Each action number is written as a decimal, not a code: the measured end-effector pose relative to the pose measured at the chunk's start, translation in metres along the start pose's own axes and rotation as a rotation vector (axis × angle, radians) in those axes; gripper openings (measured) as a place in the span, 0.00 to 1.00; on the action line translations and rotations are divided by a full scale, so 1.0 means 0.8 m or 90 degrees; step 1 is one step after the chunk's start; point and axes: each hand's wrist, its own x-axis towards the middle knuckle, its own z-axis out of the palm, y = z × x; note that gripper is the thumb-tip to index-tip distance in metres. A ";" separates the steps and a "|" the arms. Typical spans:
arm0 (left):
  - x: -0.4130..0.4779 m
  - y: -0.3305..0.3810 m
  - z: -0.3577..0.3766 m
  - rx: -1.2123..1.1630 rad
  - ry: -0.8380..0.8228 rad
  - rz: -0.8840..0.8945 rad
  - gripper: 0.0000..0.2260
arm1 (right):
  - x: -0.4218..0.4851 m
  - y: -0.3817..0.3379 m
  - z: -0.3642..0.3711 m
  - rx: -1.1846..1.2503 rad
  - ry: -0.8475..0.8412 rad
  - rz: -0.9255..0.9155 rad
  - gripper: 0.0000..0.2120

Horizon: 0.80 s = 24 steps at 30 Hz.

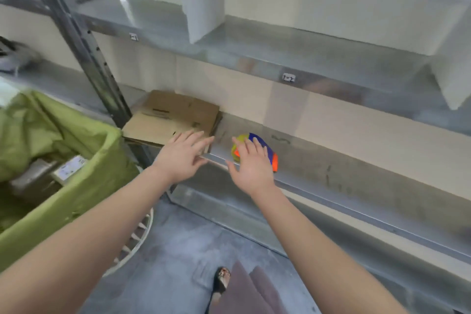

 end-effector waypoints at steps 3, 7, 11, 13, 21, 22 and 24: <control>0.007 -0.084 0.004 -0.021 -0.023 -0.064 0.28 | 0.068 -0.044 0.035 0.020 -0.006 -0.029 0.31; 0.016 -0.183 0.011 -0.101 -0.071 -0.126 0.29 | 0.146 -0.080 0.079 0.071 -0.075 0.016 0.30; 0.034 -0.274 0.028 -0.230 -0.109 -0.206 0.29 | 0.201 -0.090 0.105 0.190 -0.143 0.163 0.32; 0.050 -0.316 0.039 -0.270 -0.134 -0.217 0.28 | 0.222 -0.090 0.123 0.195 -0.190 0.194 0.34; 0.117 -0.385 0.096 -0.379 -0.224 -0.261 0.29 | 0.254 -0.095 0.172 0.251 -0.147 0.360 0.41; 0.120 -0.388 0.100 -0.378 -0.228 -0.258 0.29 | 0.254 -0.096 0.172 0.247 -0.135 0.370 0.42; 0.121 -0.394 0.106 -0.375 -0.217 -0.251 0.30 | 0.254 -0.096 0.173 0.242 -0.110 0.398 0.43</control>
